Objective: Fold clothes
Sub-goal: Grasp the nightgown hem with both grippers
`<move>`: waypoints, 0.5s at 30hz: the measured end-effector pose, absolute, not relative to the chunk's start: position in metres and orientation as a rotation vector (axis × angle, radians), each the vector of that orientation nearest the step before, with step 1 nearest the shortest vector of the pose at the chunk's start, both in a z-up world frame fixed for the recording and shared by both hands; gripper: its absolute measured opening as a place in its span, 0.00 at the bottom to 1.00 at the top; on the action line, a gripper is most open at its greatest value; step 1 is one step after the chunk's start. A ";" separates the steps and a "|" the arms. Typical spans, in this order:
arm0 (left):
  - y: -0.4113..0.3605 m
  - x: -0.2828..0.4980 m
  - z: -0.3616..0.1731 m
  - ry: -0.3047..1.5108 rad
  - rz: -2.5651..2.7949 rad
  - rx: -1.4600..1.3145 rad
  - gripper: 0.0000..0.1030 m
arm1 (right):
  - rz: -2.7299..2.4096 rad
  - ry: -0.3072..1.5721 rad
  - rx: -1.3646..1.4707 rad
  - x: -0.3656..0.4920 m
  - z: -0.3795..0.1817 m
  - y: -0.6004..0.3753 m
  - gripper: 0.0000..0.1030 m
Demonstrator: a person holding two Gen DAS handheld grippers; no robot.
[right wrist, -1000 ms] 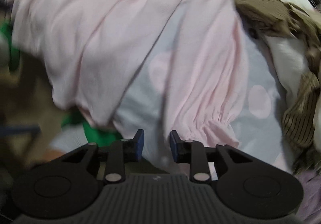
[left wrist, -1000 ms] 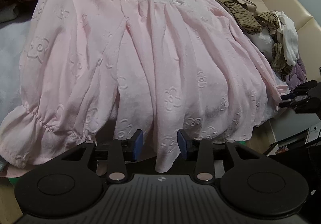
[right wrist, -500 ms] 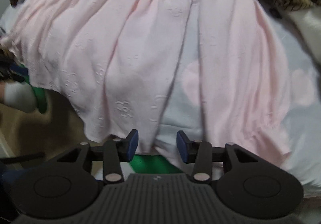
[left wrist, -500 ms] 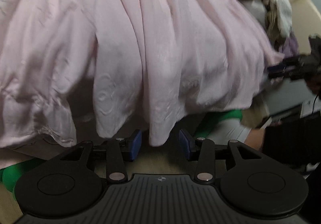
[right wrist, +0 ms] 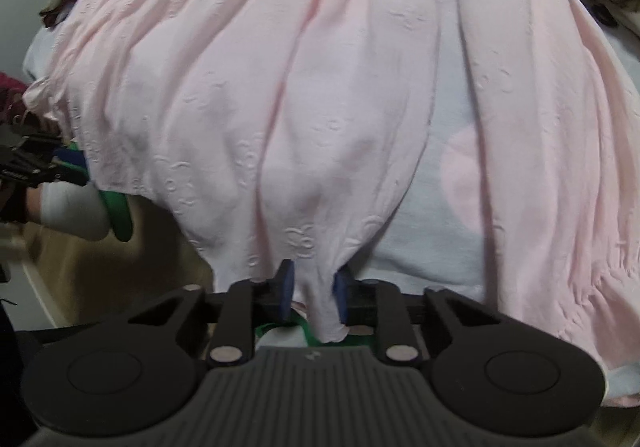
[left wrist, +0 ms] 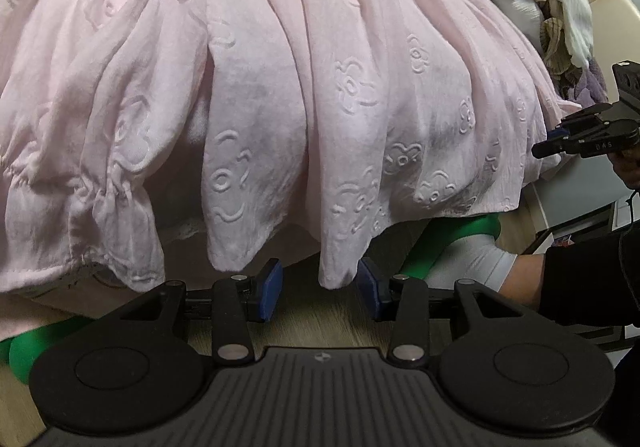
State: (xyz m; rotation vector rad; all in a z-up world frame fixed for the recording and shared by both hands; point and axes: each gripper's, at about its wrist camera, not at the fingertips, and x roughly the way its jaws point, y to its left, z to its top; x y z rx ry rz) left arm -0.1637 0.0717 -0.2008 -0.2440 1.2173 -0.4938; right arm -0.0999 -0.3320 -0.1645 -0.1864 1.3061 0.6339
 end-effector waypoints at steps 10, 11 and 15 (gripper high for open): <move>0.079 -0.167 -0.197 1.208 -0.428 -0.244 0.38 | 0.620 1.304 -0.179 -0.101 -0.161 -0.337 0.24; 0.083 -0.169 -0.194 1.207 -0.410 -0.241 0.38 | 0.622 1.305 -0.179 -0.101 -0.161 -0.339 0.24; 0.093 -0.175 -0.190 1.189 -0.376 -0.271 0.38 | 0.621 1.310 -0.185 -0.099 -0.161 -0.343 0.24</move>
